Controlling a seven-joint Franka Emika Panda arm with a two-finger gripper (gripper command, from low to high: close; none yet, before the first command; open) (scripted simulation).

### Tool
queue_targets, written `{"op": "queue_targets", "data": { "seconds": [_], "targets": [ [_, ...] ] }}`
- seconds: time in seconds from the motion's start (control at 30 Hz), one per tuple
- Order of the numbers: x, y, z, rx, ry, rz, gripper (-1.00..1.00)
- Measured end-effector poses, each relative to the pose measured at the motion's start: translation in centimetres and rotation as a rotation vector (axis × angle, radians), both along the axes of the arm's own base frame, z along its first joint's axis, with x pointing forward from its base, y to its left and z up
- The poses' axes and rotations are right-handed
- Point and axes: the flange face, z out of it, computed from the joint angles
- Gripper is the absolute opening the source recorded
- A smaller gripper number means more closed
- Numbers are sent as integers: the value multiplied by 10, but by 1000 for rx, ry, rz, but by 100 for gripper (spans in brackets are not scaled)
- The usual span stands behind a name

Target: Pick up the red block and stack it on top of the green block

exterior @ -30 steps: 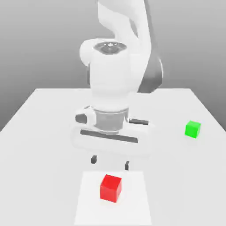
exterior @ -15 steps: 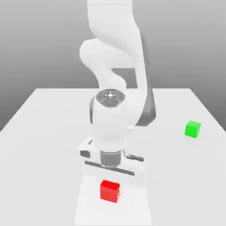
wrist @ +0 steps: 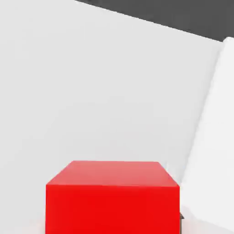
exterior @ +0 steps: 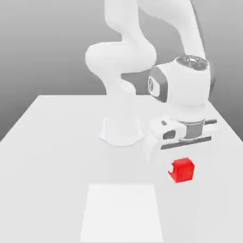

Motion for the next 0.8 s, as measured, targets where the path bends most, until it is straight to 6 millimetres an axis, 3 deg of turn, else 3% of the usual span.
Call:
{"op": "queue_targets", "data": {
  "seconds": [0.13, 0.3, 0.4, 0.53, 0.6, 0.8],
  "targets": [
    [-49, 51, 6, 3, -3, 296, -100],
    [-129, 104, 12, 1, -8, 693, -100],
    [-182, 125, 15, -3, -13, 934, -100],
    [-254, 139, 17, -12, -20, 1254, -100],
    [-268, 140, 11, -35, -28, 1323, -100],
    [-266, 140, -22, -87, -43, 1342, -100]
  ]
}}
